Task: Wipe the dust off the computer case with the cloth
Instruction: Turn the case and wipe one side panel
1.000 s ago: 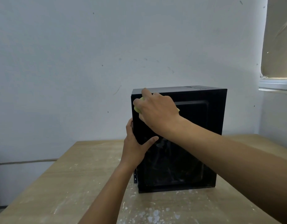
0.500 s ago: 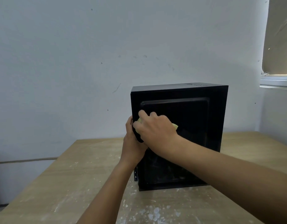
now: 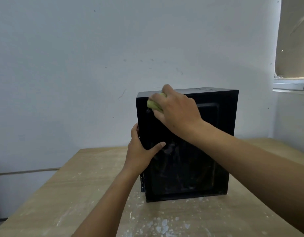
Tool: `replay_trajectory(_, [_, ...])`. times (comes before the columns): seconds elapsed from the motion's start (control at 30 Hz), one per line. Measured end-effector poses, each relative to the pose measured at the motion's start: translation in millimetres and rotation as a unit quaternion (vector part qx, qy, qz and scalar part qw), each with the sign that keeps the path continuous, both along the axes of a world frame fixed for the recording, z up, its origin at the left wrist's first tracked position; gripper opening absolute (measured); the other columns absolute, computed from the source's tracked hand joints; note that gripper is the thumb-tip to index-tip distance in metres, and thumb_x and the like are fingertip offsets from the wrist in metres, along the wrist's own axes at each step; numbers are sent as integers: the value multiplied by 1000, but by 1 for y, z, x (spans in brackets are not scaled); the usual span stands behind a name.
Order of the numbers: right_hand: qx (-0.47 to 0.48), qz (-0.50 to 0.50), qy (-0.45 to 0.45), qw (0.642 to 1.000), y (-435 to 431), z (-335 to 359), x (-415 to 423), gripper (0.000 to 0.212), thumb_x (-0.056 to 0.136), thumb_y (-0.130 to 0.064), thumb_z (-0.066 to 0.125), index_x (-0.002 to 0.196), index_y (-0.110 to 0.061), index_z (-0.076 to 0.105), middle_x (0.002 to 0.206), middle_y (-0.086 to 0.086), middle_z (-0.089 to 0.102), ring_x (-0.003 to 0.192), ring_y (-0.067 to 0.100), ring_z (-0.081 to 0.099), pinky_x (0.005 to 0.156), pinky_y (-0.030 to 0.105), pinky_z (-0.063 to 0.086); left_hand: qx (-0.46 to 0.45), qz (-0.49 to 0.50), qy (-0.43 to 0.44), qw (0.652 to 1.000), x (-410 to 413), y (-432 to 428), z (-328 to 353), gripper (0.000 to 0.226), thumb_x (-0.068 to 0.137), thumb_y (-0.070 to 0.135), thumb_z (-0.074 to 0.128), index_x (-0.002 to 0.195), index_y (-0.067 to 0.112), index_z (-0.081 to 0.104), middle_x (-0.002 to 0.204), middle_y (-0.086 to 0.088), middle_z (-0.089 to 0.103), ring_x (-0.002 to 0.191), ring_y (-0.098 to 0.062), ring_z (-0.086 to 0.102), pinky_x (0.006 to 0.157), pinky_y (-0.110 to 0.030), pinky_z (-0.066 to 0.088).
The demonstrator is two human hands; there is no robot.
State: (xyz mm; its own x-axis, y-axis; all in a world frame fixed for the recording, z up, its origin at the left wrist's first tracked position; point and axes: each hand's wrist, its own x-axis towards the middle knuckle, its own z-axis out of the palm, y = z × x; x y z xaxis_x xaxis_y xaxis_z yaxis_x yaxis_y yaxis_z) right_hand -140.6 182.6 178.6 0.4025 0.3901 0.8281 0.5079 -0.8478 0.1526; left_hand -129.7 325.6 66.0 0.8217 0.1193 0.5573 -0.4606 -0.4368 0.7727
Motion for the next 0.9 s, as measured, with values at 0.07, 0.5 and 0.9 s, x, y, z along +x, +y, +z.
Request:
replay_trajectory(0.07, [42, 19, -3, 999, -12, -12, 2, 27, 91, -33, 62, 116, -22, 61, 103, 5, 52, 74, 20, 55, 53, 29, 42, 2, -15, -3, 1000, 0, 9, 6, 97, 69, 52, 81, 147, 26, 28, 129, 21, 50, 123, -3, 50, 91, -9, 46])
replay_trajectory(0.5, [90, 50, 55, 993, -31, -112, -3, 37, 85, -28, 65, 119, -24, 53, 106, 1, 50, 80, 17, 55, 41, 21, 45, 206, 37, -94, 973, 11, 16, 129, 75, 73, 64, 69, 135, 24, 56, 141, 10, 53, 133, -2, 42, 110, -21, 30])
replay_trajectory(0.9, [174, 72, -20, 982, -31, -57, 6, 31, 90, -30, 61, 119, -20, 58, 103, 3, 53, 70, 14, 55, 45, 28, 49, 232, 27, -83, 969, 22, 10, 129, 84, 59, 69, 71, 126, 19, 66, 134, 5, 61, 125, -3, 52, 110, -19, 35])
